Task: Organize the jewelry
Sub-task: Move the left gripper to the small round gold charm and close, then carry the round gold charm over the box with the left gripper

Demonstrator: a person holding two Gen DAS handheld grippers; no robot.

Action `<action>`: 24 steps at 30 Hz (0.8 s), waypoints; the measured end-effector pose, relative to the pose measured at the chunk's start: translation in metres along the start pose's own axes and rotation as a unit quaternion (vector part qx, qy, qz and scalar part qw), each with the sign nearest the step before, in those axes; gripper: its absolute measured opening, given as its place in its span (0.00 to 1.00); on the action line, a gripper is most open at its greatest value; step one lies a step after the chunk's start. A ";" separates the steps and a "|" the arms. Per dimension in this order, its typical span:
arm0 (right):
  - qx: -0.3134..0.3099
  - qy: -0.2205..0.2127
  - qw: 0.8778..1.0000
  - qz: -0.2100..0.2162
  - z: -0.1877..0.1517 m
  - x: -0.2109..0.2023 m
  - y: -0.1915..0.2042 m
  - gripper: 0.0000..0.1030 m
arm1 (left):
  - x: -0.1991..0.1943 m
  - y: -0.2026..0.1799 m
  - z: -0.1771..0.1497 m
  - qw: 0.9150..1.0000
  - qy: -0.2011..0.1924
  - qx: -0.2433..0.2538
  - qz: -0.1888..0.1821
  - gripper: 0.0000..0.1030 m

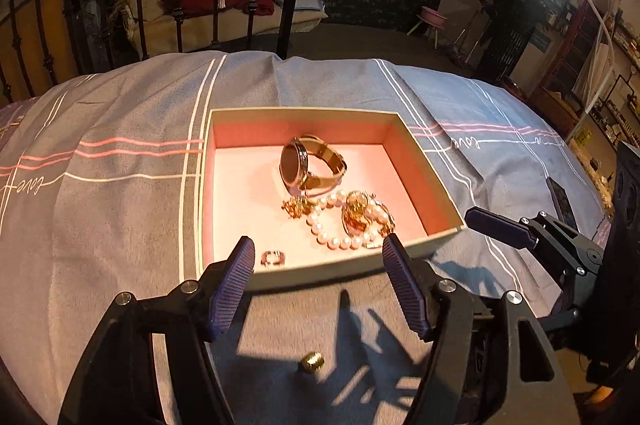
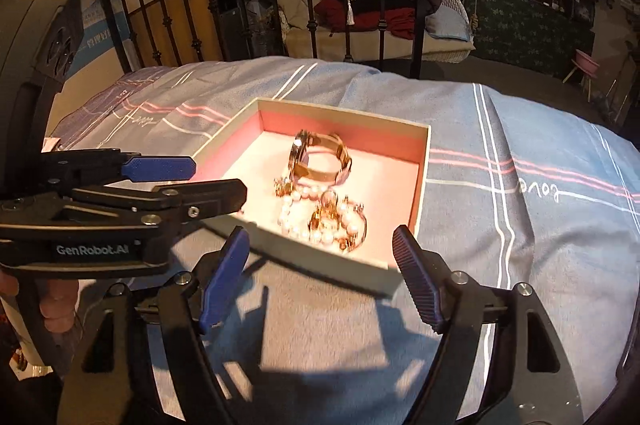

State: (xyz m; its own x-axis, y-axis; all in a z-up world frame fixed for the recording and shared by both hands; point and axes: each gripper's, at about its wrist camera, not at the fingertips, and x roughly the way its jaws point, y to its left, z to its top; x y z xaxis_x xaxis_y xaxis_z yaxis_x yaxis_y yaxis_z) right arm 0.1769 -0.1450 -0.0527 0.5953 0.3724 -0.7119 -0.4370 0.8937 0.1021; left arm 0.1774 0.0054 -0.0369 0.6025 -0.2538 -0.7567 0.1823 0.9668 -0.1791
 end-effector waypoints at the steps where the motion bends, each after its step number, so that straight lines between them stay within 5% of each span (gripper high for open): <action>1: 0.002 0.010 1.000 -0.005 -0.011 -0.001 0.000 0.72 | -0.003 -0.001 -0.012 1.000 0.002 0.004 0.001 0.64; 5: 0.017 0.048 0.999 -0.002 -0.044 0.005 -0.003 0.72 | -0.001 -0.006 -0.051 0.999 0.019 0.025 0.018 0.64; 11: 0.001 0.053 0.999 -0.003 -0.049 0.007 0.005 0.72 | 0.009 -0.008 -0.068 0.998 0.033 0.043 0.033 0.56; 15: -0.010 0.058 0.998 0.000 -0.049 0.010 0.012 0.72 | 0.014 -0.010 -0.068 0.997 0.035 0.055 0.042 0.22; 16: -0.014 0.059 0.998 0.000 -0.048 0.011 0.014 0.70 | 0.014 -0.010 -0.068 0.997 0.037 0.055 0.040 0.15; 24: -0.038 0.061 0.997 -0.001 -0.048 0.011 0.023 0.33 | 0.013 -0.014 -0.070 0.997 0.034 0.064 0.039 0.14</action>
State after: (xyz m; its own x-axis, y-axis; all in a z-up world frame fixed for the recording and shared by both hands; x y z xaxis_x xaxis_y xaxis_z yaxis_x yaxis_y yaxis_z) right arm 0.1411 -0.1324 -0.0918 0.5122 0.3338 -0.7913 -0.4890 0.8708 0.0509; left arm 0.1288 -0.0089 -0.0880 0.5654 -0.1709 -0.8069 0.2375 0.9706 -0.0391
